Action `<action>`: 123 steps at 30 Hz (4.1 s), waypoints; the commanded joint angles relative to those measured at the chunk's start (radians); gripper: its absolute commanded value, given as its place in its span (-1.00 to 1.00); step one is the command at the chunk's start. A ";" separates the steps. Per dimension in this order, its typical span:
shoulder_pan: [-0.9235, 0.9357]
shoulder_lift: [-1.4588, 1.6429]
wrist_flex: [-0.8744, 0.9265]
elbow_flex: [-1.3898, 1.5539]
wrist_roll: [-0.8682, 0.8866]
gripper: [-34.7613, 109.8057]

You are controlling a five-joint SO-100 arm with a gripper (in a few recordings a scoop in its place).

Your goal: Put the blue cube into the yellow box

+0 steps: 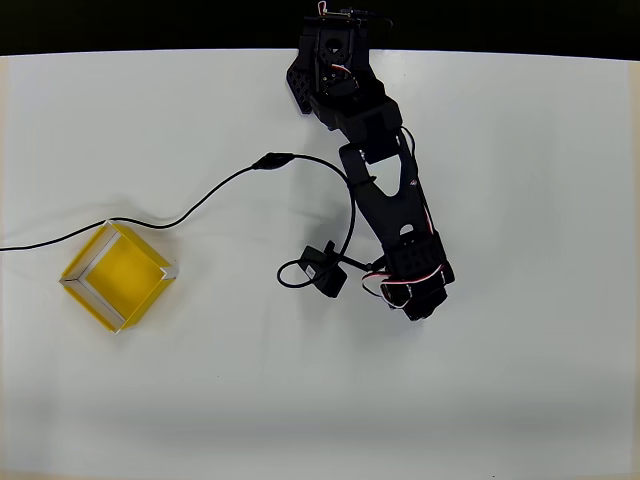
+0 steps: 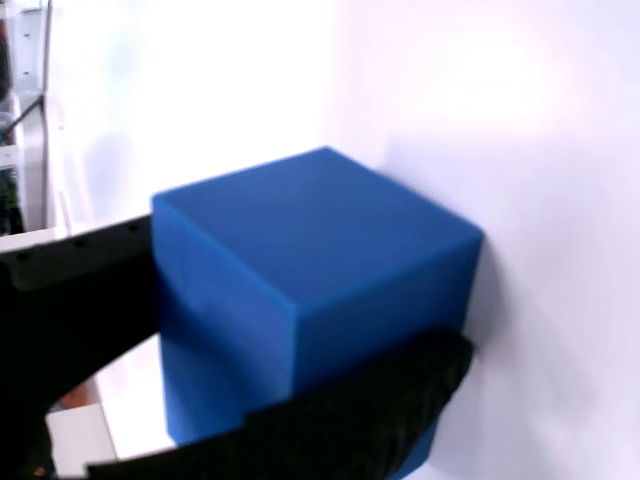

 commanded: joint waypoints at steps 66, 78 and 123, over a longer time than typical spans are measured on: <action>1.250 0.169 -1.035 0.083 -1.252 -0.22; 1.266 0.199 -1.184 0.218 -1.275 0.05; 0.563 2.183 -0.229 1.736 -1.315 -0.52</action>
